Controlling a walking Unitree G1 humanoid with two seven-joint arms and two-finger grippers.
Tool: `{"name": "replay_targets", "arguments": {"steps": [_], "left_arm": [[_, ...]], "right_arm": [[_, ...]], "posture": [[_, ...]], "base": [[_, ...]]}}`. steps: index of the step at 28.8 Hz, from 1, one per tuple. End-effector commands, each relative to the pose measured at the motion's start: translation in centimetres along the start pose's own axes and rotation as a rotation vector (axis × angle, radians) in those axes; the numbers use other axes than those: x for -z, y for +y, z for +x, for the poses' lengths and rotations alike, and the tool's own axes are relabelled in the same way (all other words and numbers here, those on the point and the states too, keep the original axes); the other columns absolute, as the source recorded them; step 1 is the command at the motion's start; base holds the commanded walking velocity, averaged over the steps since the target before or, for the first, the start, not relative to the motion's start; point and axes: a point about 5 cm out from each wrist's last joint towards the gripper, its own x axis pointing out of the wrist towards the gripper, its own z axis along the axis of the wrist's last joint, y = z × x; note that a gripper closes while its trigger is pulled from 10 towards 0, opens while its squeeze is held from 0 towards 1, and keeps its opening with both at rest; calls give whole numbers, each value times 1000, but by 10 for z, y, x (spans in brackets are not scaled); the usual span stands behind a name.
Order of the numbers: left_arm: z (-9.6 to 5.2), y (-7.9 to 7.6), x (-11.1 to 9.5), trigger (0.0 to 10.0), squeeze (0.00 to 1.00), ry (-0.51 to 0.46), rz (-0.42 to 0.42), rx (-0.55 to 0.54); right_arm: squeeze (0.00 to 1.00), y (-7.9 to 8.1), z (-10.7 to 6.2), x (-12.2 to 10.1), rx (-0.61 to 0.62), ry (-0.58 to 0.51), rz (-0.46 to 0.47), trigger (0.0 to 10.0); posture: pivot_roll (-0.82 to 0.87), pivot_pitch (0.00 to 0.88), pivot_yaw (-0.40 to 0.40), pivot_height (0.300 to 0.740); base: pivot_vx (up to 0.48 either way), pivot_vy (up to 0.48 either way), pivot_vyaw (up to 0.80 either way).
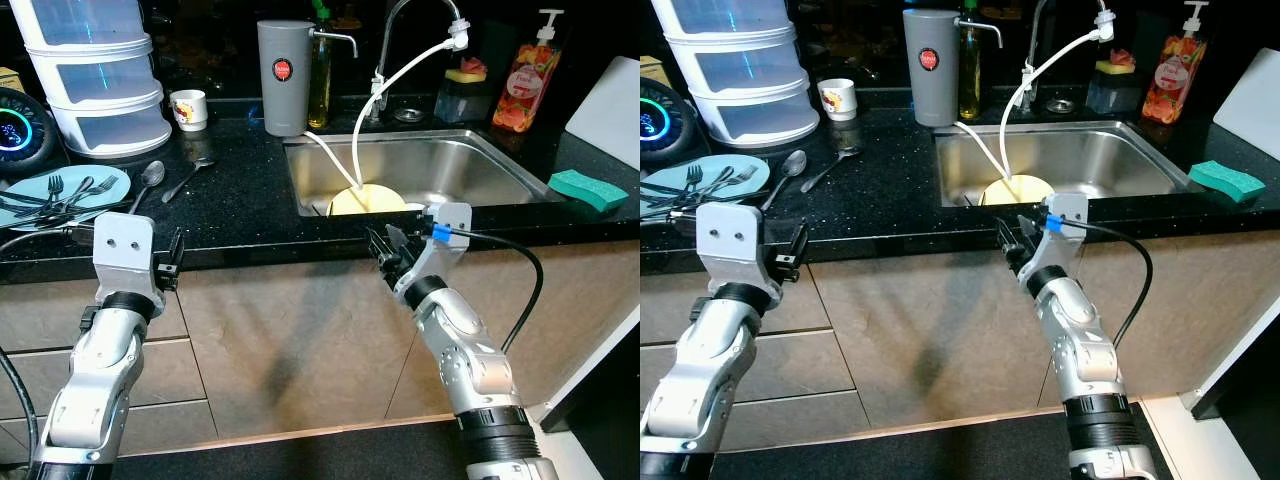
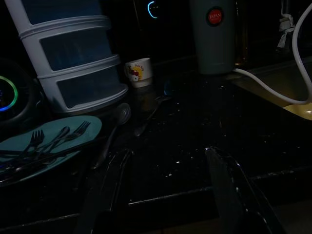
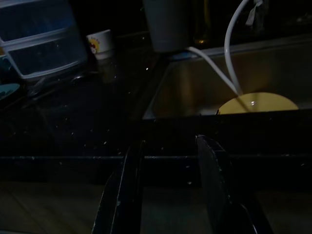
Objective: Kitchen organization
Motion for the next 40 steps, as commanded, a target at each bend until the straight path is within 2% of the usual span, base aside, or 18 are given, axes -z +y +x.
{"name": "replay_targets", "arguments": {"steps": [1, 12, 40], "left_arm": [[1, 4, -4, 10000, 0, 3, 26, -7], [2, 2, -5, 10000, 0, 17, 26, 15], [0, 1, -7, 10000, 0, 13, 37, 42]], "right_arm": [[0, 4, 2, 2, -7, 25, 3, 10000], [0, 5, 2, 3, -5, 49, 2, 10000], [0, 8, 2, 3, -4, 55, 16, 10000]], "posture": [[67, 65, -23, 740], [65, 69, -19, 740], [68, 72, -17, 740]], "base": [[0, 0, 0], [0, 0, 0], [306, 0, 0]]}}
